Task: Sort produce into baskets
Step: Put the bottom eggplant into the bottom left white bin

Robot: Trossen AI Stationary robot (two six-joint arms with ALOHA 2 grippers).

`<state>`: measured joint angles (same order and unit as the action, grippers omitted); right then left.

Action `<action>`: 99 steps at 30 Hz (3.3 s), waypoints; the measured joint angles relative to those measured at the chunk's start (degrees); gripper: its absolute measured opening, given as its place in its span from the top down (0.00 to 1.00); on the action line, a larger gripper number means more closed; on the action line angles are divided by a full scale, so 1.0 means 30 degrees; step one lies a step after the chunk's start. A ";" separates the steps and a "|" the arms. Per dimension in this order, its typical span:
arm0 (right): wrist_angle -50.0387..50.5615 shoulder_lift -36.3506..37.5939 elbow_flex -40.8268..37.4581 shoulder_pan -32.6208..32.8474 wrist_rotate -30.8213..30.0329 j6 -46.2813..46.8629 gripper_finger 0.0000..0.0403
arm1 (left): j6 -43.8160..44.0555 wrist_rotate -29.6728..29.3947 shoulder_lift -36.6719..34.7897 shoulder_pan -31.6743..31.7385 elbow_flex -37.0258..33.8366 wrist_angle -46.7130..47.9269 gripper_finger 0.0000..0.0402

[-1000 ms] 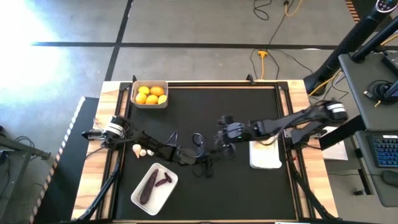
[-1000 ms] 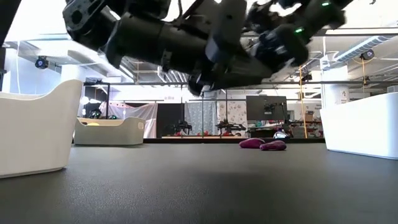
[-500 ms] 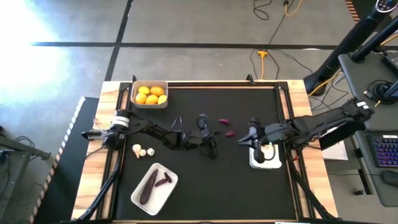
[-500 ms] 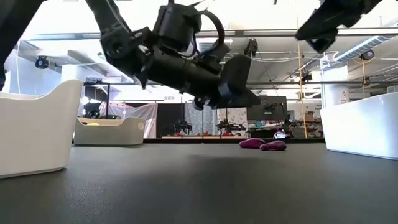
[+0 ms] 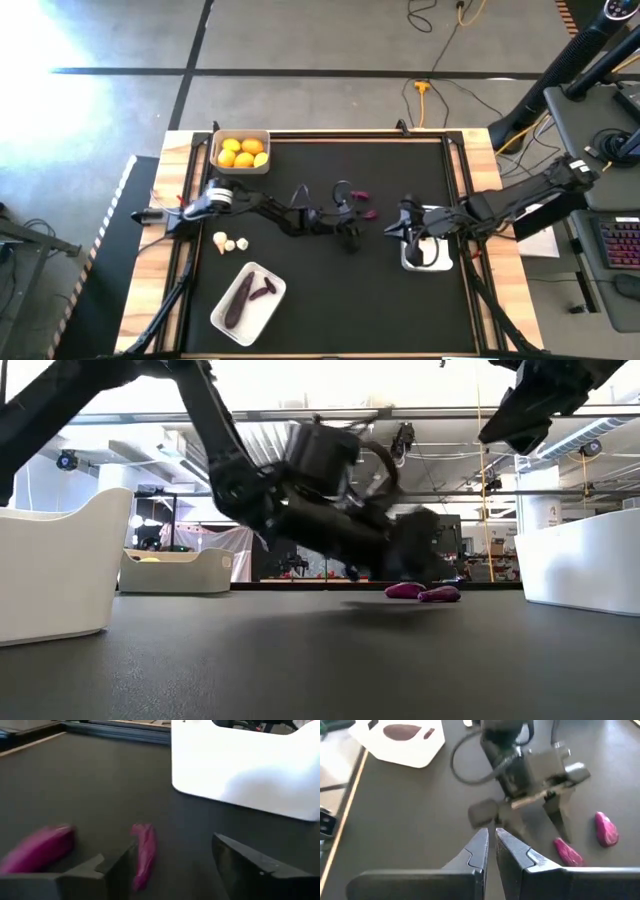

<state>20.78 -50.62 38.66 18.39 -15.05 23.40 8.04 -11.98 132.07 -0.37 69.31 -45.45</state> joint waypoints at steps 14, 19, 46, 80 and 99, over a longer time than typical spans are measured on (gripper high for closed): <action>-0.0032 -0.1600 0.0092 0.0038 0.0298 -0.1293 0.93 | -0.0071 -0.1345 0.2286 0.0353 0.3279 0.1484 0.36; -0.0160 -0.2232 0.0092 0.0031 -0.0174 -0.2549 0.93 | 0.0568 -0.1154 0.1895 0.0109 0.3122 0.2504 0.39; -0.0261 -0.2822 0.0034 0.0031 -0.0356 -0.3720 0.93 | 0.1207 -0.2116 0.1971 -0.0441 0.3058 0.3433 0.40; -0.5582 -0.7166 -0.0663 0.0075 -0.3005 0.0732 0.93 | 0.1498 -0.3014 -0.7051 -0.8294 0.2903 2.0758 0.95; -1.5646 -1.6398 0.0501 -0.0350 -0.0136 -0.4197 0.93 | 2.5388 0.3327 -1.2382 -1.4506 0.4051 3.4844 0.95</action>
<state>-26.16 -99.82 40.16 17.34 -15.46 10.81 84.21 -1.99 94.92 -43.89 81.46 59.08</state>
